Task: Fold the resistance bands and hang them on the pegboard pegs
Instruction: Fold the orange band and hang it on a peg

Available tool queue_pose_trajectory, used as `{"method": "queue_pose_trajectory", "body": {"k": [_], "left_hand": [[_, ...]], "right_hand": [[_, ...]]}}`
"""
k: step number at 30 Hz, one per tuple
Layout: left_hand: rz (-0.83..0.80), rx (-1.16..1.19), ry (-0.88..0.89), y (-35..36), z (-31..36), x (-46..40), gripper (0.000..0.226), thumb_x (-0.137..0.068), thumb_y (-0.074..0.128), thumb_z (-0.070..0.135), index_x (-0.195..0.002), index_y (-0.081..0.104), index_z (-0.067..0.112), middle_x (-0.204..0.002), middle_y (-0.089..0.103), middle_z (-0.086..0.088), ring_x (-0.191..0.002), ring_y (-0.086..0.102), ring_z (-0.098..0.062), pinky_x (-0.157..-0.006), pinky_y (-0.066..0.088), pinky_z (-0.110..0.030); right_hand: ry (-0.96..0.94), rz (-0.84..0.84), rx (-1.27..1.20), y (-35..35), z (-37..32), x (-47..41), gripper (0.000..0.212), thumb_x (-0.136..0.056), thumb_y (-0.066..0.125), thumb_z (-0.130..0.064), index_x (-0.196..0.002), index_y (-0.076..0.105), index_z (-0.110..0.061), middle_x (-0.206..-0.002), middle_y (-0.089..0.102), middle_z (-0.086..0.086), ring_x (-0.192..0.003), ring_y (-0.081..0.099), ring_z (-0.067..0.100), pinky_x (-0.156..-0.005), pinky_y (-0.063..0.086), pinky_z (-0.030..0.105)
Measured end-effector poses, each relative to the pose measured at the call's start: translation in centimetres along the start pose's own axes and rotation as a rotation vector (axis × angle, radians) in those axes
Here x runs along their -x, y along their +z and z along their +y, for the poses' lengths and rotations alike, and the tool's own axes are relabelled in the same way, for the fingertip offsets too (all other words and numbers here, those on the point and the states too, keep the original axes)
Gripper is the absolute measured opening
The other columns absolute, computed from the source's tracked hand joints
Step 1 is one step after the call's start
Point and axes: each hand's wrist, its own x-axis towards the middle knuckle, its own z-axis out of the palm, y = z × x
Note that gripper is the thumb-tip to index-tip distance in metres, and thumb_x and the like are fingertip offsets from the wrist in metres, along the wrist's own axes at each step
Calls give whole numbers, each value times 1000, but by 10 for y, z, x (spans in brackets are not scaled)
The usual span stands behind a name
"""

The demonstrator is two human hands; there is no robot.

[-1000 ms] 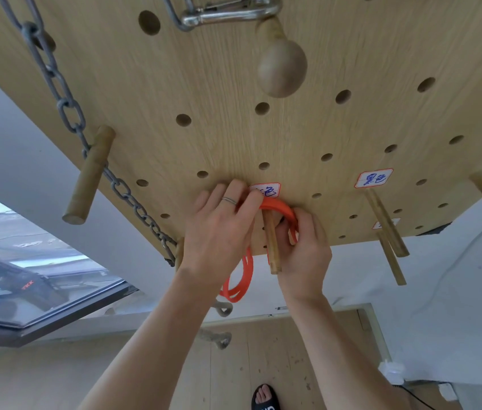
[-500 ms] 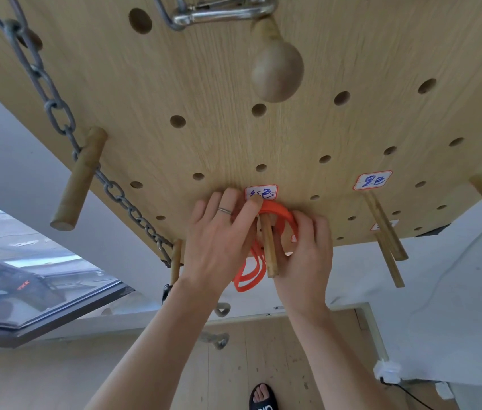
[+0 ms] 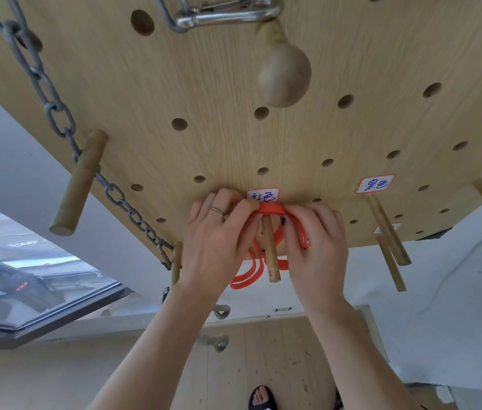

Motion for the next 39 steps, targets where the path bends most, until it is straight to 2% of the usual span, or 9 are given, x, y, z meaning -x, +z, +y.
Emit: {"method": "queue_pose_trajectory", "body": {"k": [7, 12, 15, 20, 24, 29, 32, 35, 39], "left_hand": [[58, 25, -84, 4, 8, -4, 8, -96, 69, 18, -92, 75, 14, -88, 63, -3, -77, 58, -25, -71, 43, -40], [21, 6, -18, 4, 3, -1, 15, -100, 67, 21, -110, 78, 19, -94, 63, -2, -82, 55, -22, -76, 40, -36], [28, -17, 1, 5, 0, -1, 17, -102, 63, 22, -107, 79, 19, -94, 64, -3, -81, 53, -22, -77, 33, -32], [91, -54, -6, 13, 1, 1, 15, -100, 66, 21, -91, 78, 17, -92, 68, -2, -79, 54, -24, -76, 30, -31], [53, -72, 3, 11, 0, 2, 12, -100, 67, 22, -106, 76, 19, -95, 67, -2, -81, 57, -25, -78, 37, -35], [11, -17, -5, 10, 0, 17, 34, -92, 70, 17, -123, 58, 22, -108, 66, -8, -89, 60, -29, -84, 43, -41], [37, -16, -69, 13, 2, 28, 40, -87, 75, 14, -122, 56, 21, -107, 64, -10, -90, 58, -28, -85, 43, -39], [47, -1, -138, 15, 5, 38, 44, -83, 81, 12, -117, 54, 18, -105, 61, -9, -90, 50, -23, -83, 37, -33], [-19, 7, -268, 25, 4, 50, 46, -82, 85, 22, -110, 48, 16, -106, 55, -6, -87, 49, -26, -80, 35, -33]], "right_hand": [[28, -31, -139, 4, -3, -7, 15, -98, 61, 1, -109, 71, -3, -108, 62, 6, -89, 62, 17, -78, 54, 33], [-13, -30, -133, 5, -2, -3, 20, -99, 57, -6, -112, 70, 0, -111, 60, 10, -93, 62, 17, -83, 52, 22], [-24, -1, -104, 9, -2, -1, 22, -100, 56, -8, -115, 70, 0, -110, 61, 9, -91, 61, 15, -82, 49, 17], [-39, 43, -86, 19, 2, 2, 15, -97, 62, 2, -108, 72, 2, -104, 61, 13, -88, 61, 21, -76, 52, 28], [-49, 12, -104, 19, 7, 4, 18, -97, 64, -1, -114, 69, -1, -109, 58, 10, -88, 61, 21, -78, 53, 29], [230, -22, -101, 10, 25, 30, 42, -85, 77, -7, -119, 55, -15, -109, 48, -7, -76, 56, 6, -67, 46, 12], [323, -11, -59, 9, 34, 48, 38, -82, 82, -8, -108, 55, -11, -100, 53, -2, -72, 56, 8, -63, 43, 10], [420, -31, -55, 10, 36, 55, 30, -87, 80, -14, -99, 52, -16, -88, 53, -8, -70, 56, 10, -60, 42, 11], [522, -93, -74, 17, 35, 55, 28, -88, 77, -20, -104, 54, -16, -87, 59, -7, -69, 59, 7, -61, 40, 14]]}}
